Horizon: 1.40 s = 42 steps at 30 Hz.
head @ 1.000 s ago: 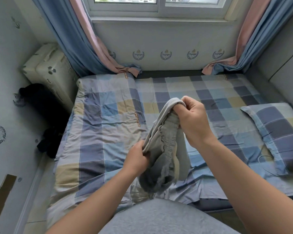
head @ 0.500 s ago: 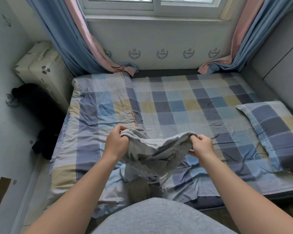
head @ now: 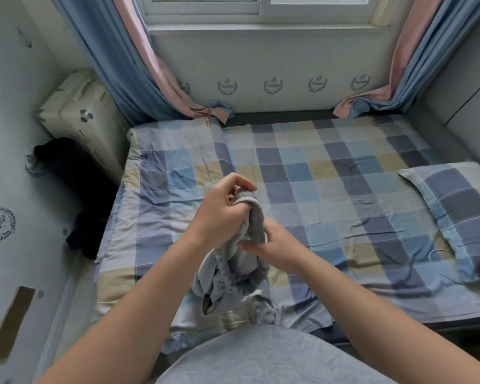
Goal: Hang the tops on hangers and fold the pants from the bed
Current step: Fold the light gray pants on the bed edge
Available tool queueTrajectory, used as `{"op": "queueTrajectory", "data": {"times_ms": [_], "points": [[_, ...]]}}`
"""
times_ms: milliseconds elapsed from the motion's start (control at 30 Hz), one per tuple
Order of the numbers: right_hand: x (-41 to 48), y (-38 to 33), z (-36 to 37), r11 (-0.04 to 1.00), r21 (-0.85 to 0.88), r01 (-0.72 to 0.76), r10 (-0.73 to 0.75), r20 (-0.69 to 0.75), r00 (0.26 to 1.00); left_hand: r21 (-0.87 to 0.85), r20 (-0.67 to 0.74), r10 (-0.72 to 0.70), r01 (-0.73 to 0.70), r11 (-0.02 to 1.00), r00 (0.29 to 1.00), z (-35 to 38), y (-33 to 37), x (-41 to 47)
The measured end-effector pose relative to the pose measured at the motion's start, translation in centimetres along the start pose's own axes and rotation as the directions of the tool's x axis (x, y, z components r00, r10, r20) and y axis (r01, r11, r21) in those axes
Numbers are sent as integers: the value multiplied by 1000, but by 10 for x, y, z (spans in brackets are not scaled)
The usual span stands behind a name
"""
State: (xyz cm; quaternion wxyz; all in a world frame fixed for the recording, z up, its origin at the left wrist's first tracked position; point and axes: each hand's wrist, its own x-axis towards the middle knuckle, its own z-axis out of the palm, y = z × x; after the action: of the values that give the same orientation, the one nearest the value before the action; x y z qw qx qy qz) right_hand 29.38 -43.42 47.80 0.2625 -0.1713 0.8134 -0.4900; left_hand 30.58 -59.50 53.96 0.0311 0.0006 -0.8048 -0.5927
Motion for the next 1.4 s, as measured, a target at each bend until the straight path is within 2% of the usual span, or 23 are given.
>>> {"op": "queueTrajectory", "data": {"times_ms": [133,200,300,500,667,767,867,900,967,1000,1033,1100,1200,1300,1400], "points": [[19,7,4,991,-131,8,-40,-243,969,85,-23,84,-82,993,996,-21,5,7],[23,17,-3,976,-217,-34,-33,-297,954,237,-66,103,-85,968,993,-36,-2,11],[25,36,-23,948,-292,-124,8,-370,929,496,-132,89,-12,868,987,-58,-25,13],[23,65,-51,898,-373,-232,59,-421,905,648,-180,-135,220,729,974,-74,-90,5],[8,98,-73,792,-403,-459,210,-527,824,613,-255,-371,446,652,893,-87,-132,-6],[-5,118,-94,765,-269,-586,345,-597,724,571,-323,-485,576,585,813,-104,-148,-18],[-17,134,-113,785,-118,-609,423,-615,665,465,-419,-574,709,530,703,-125,-161,-25],[-18,137,-116,809,-76,-583,425,-610,669,343,-430,-632,764,546,645,-129,-165,-27],[-19,137,-116,848,-5,-529,425,-591,686,-23,-353,-791,840,542,501,-127,-165,-32],[-18,135,-114,861,24,-509,426,-582,693,-193,-282,-847,838,510,450,-124,-163,-34],[-17,133,-112,870,51,-490,429,-567,703,-299,-214,-874,822,484,437,-122,-161,-35],[-14,130,-108,882,114,-457,444,-523,727,-409,-118,-881,786,463,458,-119,-160,-33],[-10,129,-112,873,166,-458,476,-487,732,-362,-63,-859,790,495,509,-120,-160,-31],[-11,130,-124,849,164,-502,512,-489,706,-172,-2,-804,791,586,595,-127,-160,-31],[-18,131,-136,815,53,-576,508,-544,668,250,-26,-754,734,631,657,-139,-158,-31]]}}
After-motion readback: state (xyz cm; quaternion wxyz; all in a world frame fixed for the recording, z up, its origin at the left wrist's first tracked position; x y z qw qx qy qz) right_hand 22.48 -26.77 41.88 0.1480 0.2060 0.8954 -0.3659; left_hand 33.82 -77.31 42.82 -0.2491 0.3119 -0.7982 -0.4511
